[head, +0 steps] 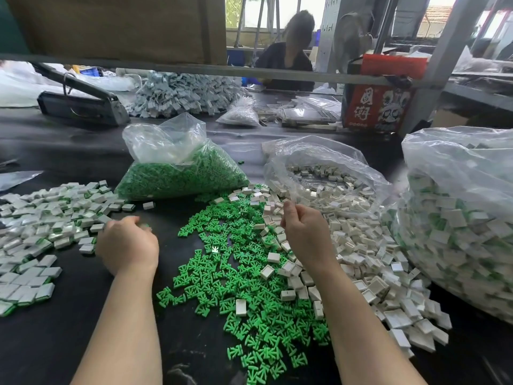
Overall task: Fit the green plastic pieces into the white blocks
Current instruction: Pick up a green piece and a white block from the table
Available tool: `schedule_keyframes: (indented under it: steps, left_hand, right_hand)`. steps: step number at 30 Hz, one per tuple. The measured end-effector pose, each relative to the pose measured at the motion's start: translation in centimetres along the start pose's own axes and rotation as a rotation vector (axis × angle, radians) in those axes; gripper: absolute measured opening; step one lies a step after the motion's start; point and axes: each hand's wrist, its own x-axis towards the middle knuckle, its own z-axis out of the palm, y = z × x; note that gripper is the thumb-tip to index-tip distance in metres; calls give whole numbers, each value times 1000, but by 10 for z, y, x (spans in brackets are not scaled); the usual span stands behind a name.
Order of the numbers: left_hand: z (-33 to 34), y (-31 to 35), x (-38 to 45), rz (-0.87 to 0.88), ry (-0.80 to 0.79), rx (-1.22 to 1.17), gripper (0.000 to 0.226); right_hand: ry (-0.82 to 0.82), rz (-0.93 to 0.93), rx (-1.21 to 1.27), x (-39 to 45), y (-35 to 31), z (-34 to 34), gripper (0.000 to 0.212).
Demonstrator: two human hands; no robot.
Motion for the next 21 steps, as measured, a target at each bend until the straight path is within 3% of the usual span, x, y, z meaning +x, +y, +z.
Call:
schedule_keyframes:
  steps: [3, 5, 8, 13, 17, 21]
  left_hand:
    - [-2, 11, -6, 152, -16, -64, 26]
    - [-2, 24, -10, 180, -156, -113, 24]
    - [3, 41, -21, 193, -375, 30, 35]
    - [10, 52, -29, 274, -483, -70, 29]
    - [13, 60, -36, 317, -536, -194, 15]
    - [13, 64, -40, 352, -559, -263, 14]
  right_hand:
    - [12, -9, -142, 1, 4, -1, 37]
    - [25, -23, -282, 0, 5, -3, 29]
    - [42, -59, -492, 0, 5, -3, 16]
    - [44, -91, -821, -2, 9, 1, 21]
    - [-72, 2, -915, -2, 12, 5, 24]
    - [-77, 8, -896, -2, 13, 5, 20]
